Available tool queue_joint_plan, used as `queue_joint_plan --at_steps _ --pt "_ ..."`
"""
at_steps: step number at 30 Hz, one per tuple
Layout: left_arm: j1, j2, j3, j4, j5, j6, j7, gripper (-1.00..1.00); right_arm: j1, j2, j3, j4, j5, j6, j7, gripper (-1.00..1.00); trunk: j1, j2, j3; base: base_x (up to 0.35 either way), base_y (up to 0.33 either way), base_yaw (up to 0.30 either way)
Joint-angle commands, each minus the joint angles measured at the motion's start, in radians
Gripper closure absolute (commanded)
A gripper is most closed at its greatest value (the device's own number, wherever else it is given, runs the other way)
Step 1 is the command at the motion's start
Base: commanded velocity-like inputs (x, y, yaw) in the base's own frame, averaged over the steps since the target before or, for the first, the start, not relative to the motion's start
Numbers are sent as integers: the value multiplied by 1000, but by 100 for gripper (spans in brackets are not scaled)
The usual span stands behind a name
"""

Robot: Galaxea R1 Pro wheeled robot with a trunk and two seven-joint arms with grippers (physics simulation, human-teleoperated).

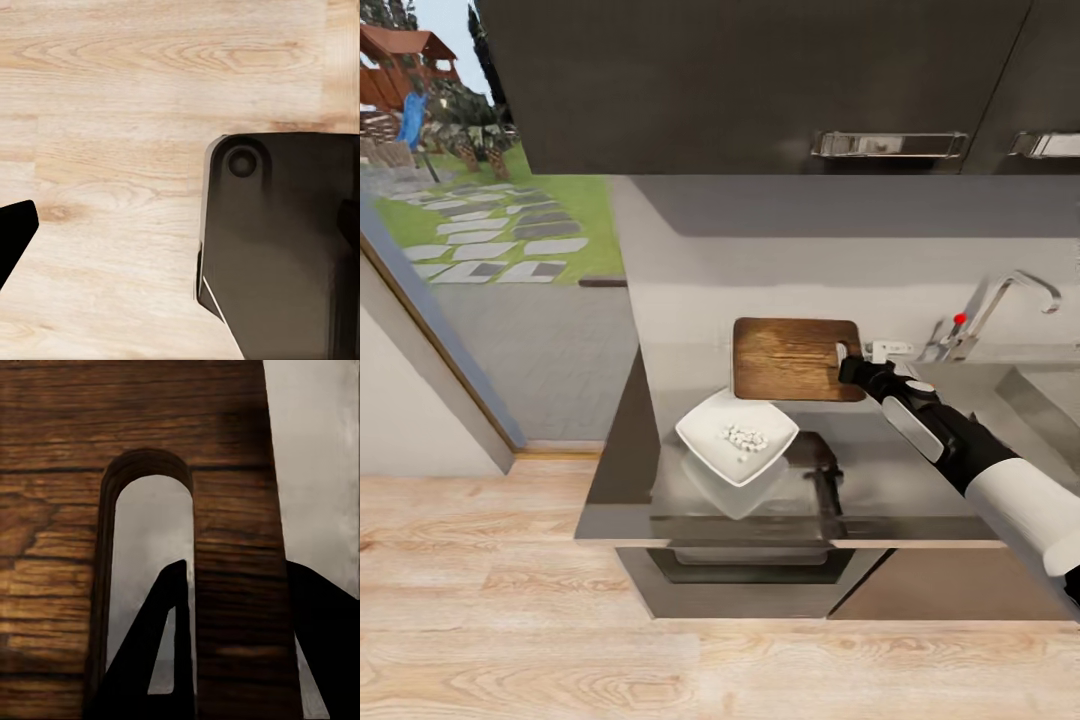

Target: In the kitchen, take the Vidalia onion out of the sink, dice it on the chopping board with the paring knife, put the diced onion into the bowl on the countertop, then place both the paring knife and the chopping board into the sink.

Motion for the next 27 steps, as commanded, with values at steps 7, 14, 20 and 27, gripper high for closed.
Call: queue_joint_plan --at_steps 7,14,20,27 --pt "0 1 -6 -2 6 -1 5 -100 -2 0 -14 -3 -14 5 -132 100 1 -2 -2 0 -317 0" --pt "0 1 -6 -1 6 -1 5 -100 -2 3 -78 -3 -15 5 -218 100 1 -2 -2 -8 -318 0" --pt "0 1 -6 -1 6 -1 5 -100 -2 4 -79 -3 -15 5 -289 100 1 -2 -2 -68 -318 0" --pt "0 1 -6 -1 6 -1 5 -100 -2 23 -79 5 -13 1 -398 100 1 -2 -2 -76 -318 0"
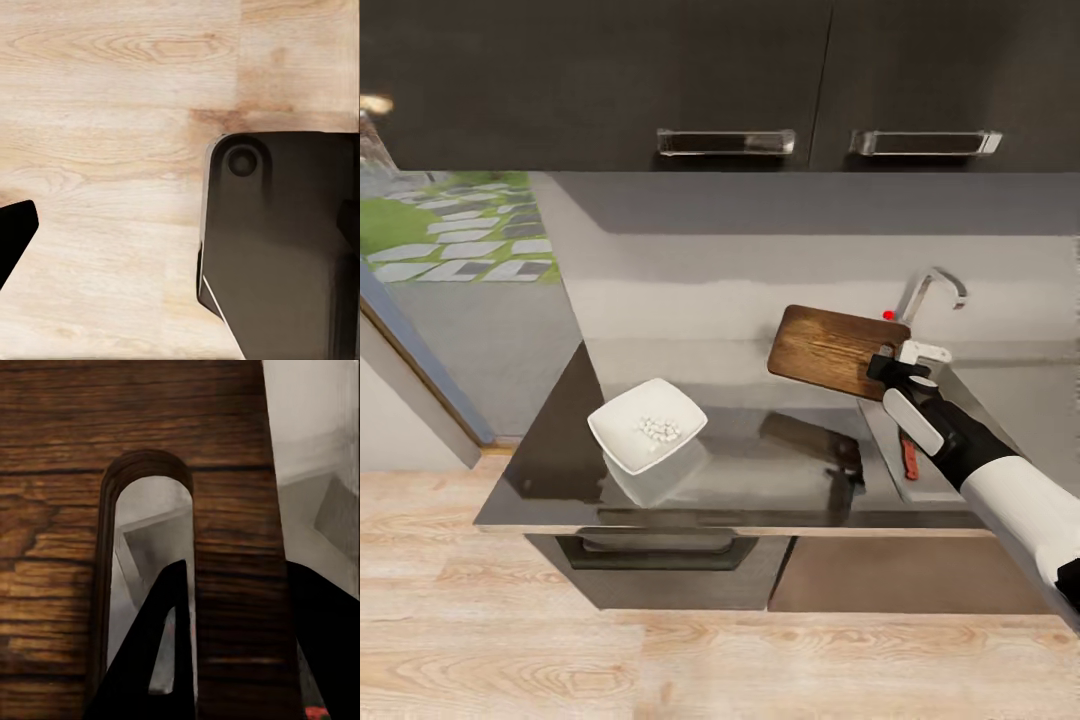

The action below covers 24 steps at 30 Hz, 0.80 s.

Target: In the kitchen, take the Vidalia onion out of the sink, dice it on the chopping board with the paring knife, put the diced onion into the bowl on the countertop, then place both the paring knife and the chopping board into the sink.

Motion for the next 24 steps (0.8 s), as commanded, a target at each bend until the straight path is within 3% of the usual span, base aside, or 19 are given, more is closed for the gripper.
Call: queue_joint_plan --at_steps 1,8,10,11,13,16,18,22,24 --pt "0 1 -6 -2 6 -1 5 -100 -2 2 5 -1 6 3 -20 100 0 -2 -2 -78 -317 0" --pt "0 0 -6 -3 6 -2 5 -100 -2 44 3 5 5 -7 -205 100 0 -2 -2 -78 -318 0" --pt "0 0 -6 -3 6 -2 5 -100 -2 50 2 24 -2 -53 -259 100 0 -2 -2 -78 -318 0" --pt "0 0 -6 -3 6 -2 5 -100 -2 51 2 38 -16 -77 -272 100 0 -2 -2 -76 -318 0" --pt "0 1 -6 -3 5 -2 5 -100 -2 51 2 71 -107 -138 -299 100 0 -2 -2 -54 -311 0" --pt "0 0 -6 -4 4 -2 5 -100 -2 50 3 85 -188 -165 -313 100 0 -2 -2 -15 -153 0" --pt "0 0 -6 -5 4 -2 5 -100 -2 51 3 88 -200 -168 -334 100 0 -2 -2 -3 -29 0" --pt "0 0 -6 -6 4 -3 5 -100 -2 53 1 85 -210 -170 -453 100 0 -2 -2 0 -5 0" --pt "0 0 -6 -6 5 -2 6 -100 -2 54 -42 80 -231 -169 -521 100 0 -2 -2 0 0 0"
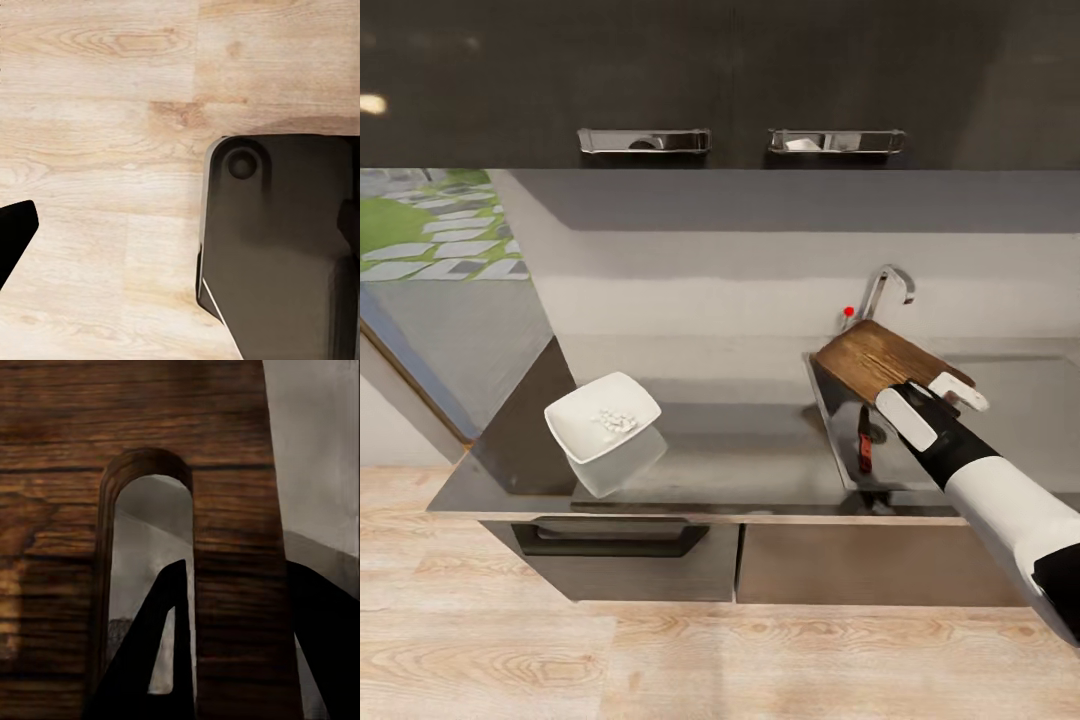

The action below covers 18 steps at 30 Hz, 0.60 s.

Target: In the kitchen, take the Vidalia onion out of the sink, dice it on the chopping board with the paring knife, put the diced onion into the bowl on the countertop, then place both the paring knife and the chopping board into the sink.

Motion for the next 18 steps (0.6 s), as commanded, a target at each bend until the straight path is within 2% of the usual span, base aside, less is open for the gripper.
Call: queue_joint_plan --at_steps 1,3,7,10,15,18 --pt "0 1 -7 -2 6 -2 6 -100 -2 4 -50 -3 -31 0 -51 100 1 -2 -2 0 0 0" --pt "0 0 -7 -4 6 -2 6 -100 -2 13 -97 -4 -42 1 -91 100 1 -2 -2 0 0 0" --pt "0 -8 -7 -4 6 -2 6 -100 -2 31 -127 -4 -52 1 -172 100 1 -2 -2 0 0 0" --pt "0 -14 -7 -3 6 -1 6 -100 -2 59 -153 -5 -80 0 -210 100 1 -2 -2 0 0 0" --pt "0 -15 -6 -4 6 -1 6 -100 -2 72 -159 -37 -89 0 -283 100 1 -2 -2 0 0 0" --pt "0 -15 -6 -4 6 0 6 -100 -2 75 -158 -125 -90 0 -365 100 1 -2 -4 0 0 0"
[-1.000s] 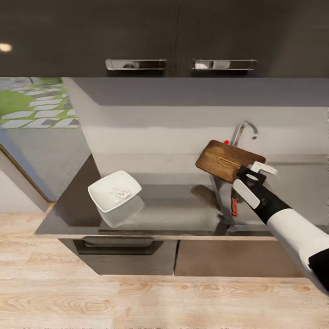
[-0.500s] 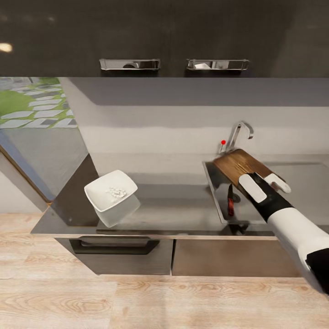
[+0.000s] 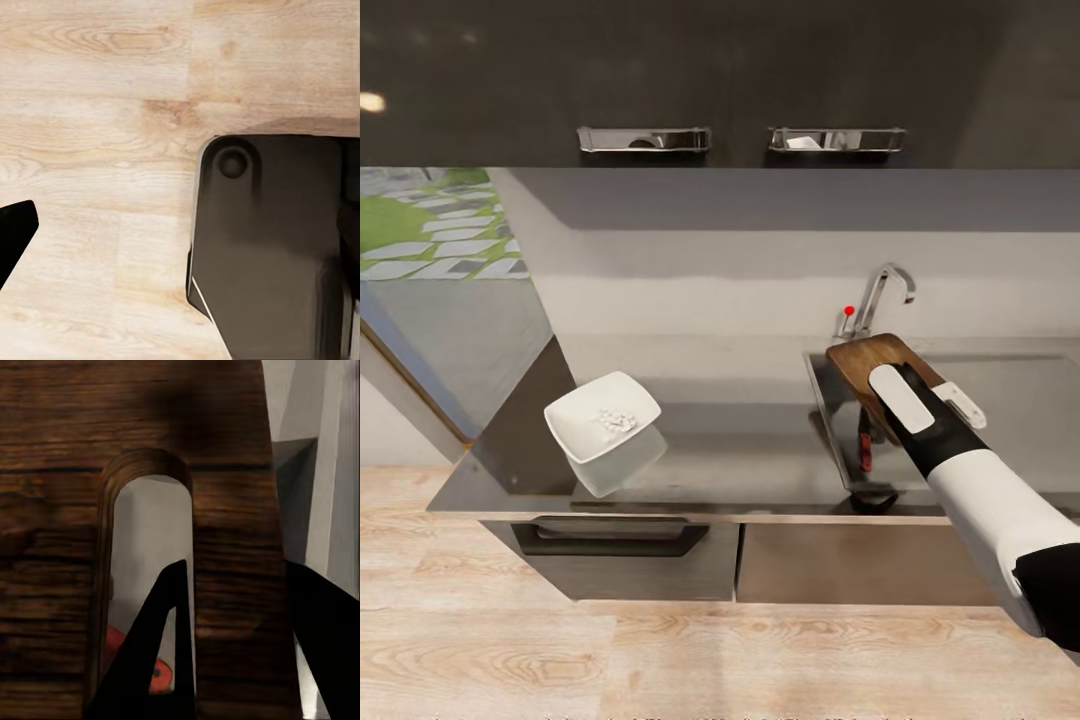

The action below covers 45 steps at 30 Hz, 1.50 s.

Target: In the kitchen, take the Vidalia onion out of the sink, dice it on the chopping board with the paring knife, put the diced onion into the bowl on the countertop, then place both the paring knife and the chopping board into the sink.

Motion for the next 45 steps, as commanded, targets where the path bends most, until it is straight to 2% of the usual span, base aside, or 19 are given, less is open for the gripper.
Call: queue_joint_plan --at_steps 1,4,13,16,20,34,40,45 --pt "0 1 -8 -2 6 -1 8 -100 -1 -1 5 -15 -7 -2 -19 100 1 -2 -3 0 0 0" --pt "0 -3 -8 -2 6 -1 8 -100 -1 -3 5 -34 -7 -2 -47 100 1 -2 -8 156 0 0" --pt "0 -7 -9 -1 6 -1 8 -100 -1 -1 4 -19 -9 -3 -50 100 1 -2 -22 233 0 0" --pt "0 -7 -9 -1 6 -1 8 -100 -1 0 4 36 -10 -5 -41 100 1 -2 -27 23 0 0" --pt "0 -7 -8 -1 6 -1 8 -100 -1 0 4 106 -12 -44 -4 100 1 -2 -33 3 0 0" --pt "0 -11 -8 -1 6 1 8 -100 -1 5 4 138 -15 -54 15 100 1 -2 -56 129 -57 0" --pt "0 -11 -9 1 6 1 8 -100 -1 4 4 183 -86 -74 64 100 1 -2 -65 11 -23 0" --pt "0 -11 -9 2 6 1 8 -100 -1 3 4 213 -95 -76 96 100 1 -2 -73 0 -10 0"
